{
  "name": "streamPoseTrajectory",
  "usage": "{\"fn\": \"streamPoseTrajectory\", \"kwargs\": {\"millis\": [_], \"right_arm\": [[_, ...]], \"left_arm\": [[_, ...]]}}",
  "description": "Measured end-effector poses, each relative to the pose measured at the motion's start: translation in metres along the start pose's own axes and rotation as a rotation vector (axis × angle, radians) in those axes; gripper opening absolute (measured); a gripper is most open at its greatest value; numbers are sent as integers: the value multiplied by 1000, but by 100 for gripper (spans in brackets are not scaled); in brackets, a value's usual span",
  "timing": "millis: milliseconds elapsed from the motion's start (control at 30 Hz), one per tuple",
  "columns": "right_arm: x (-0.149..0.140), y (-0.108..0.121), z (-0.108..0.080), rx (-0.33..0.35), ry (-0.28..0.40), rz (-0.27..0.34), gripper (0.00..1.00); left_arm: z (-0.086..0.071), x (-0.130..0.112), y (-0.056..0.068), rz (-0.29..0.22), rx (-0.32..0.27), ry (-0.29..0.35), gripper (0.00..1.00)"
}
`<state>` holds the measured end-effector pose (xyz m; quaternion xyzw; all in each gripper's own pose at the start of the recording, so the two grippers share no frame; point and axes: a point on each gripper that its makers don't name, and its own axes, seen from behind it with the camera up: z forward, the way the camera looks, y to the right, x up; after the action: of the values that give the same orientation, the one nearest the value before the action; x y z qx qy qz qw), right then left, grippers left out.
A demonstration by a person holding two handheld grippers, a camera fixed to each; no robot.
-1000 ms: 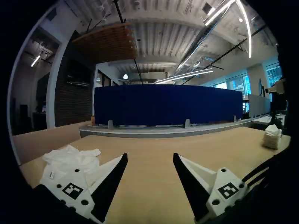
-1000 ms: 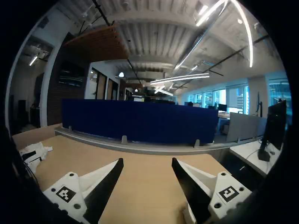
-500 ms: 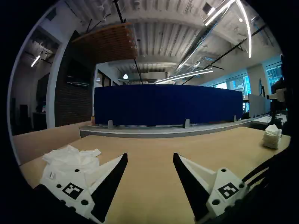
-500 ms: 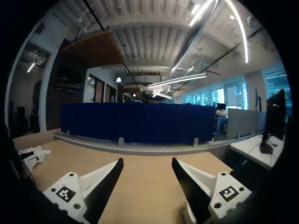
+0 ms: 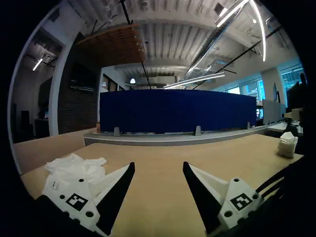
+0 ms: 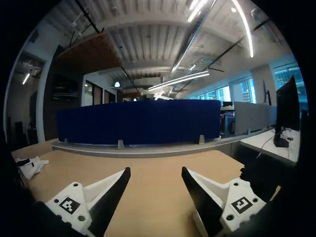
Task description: Fold towel
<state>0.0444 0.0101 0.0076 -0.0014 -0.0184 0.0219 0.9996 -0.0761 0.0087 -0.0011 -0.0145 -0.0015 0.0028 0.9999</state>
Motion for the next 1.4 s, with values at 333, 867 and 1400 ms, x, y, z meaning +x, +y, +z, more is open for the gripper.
{"fn": "streamPoseTrajectory", "kwargs": {"millis": [333, 867, 1400], "right_arm": [[-35, 2, -2, 8, 0, -8, 100], [-59, 2, 3, 11, 2, 57, 100], [-64, 5, -5, 14, 34, 27, 100]], "left_arm": [[-2, 0, 0, 0, 0, 0, 90], [0, 0, 0, 0, 0, 0, 90], [0, 0, 0, 0, 0, 0, 90]]}}
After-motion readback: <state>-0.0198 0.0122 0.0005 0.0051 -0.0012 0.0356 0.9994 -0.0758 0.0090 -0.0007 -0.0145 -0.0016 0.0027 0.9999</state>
